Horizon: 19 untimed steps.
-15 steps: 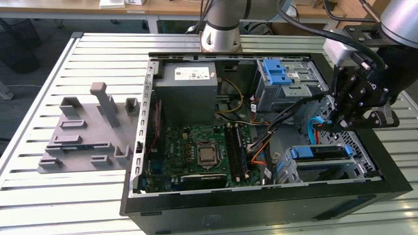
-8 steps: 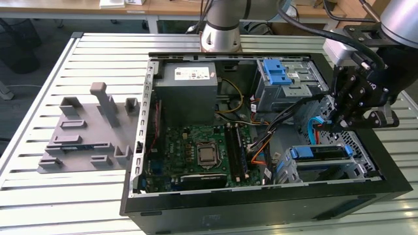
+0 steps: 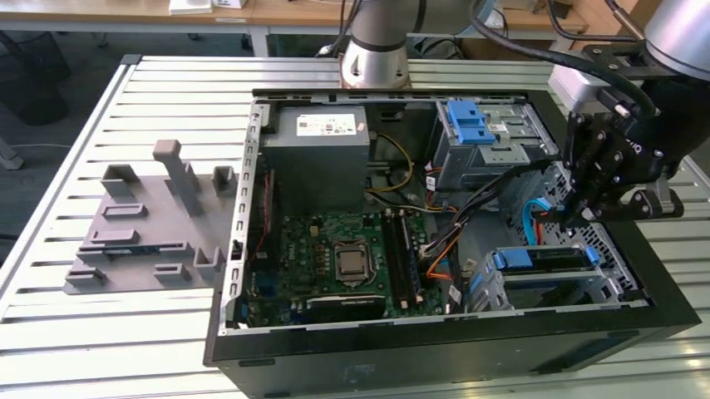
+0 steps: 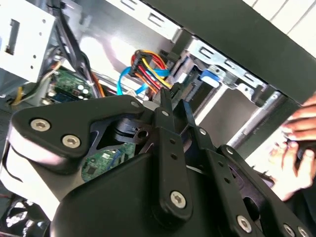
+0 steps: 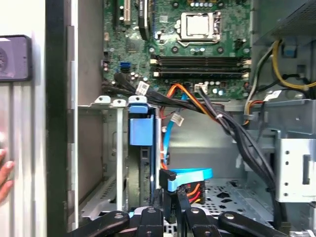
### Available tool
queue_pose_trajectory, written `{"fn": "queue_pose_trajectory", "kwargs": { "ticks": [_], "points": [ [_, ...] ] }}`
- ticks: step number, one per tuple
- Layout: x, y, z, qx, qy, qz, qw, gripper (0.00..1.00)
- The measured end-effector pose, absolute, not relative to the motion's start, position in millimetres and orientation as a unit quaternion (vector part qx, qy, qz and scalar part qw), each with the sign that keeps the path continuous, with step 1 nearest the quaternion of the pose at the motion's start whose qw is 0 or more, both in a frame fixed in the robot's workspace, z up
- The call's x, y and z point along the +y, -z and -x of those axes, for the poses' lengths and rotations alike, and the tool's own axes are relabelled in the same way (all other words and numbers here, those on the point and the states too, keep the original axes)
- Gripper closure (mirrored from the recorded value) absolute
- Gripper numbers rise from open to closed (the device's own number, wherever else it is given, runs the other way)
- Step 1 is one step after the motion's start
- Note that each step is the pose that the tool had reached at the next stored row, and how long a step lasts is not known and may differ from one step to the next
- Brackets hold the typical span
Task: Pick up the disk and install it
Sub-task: 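Insert the first disk wire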
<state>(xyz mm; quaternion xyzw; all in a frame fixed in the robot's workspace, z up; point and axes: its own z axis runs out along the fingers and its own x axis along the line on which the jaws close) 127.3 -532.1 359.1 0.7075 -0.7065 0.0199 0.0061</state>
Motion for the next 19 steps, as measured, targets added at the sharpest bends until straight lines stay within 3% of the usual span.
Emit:
{"fn": "queue_pose_trajectory", "kwargs": {
  "ticks": [9, 11, 12, 19],
  "points": [
    [-531.1, -355.9, -127.3, -0.706, -0.023, -0.707, 0.009, 0.75],
    [-531.0, -358.2, -127.3, -0.706, -0.023, -0.707, 0.009, 0.74],
    [-530.8, -358.8, -127.3, -0.706, -0.023, -0.707, 0.009, 0.68],
    [-523.6, -358.8, -127.3, -0.706, -0.024, -0.707, 0.010, 0.68]
  ]
}}
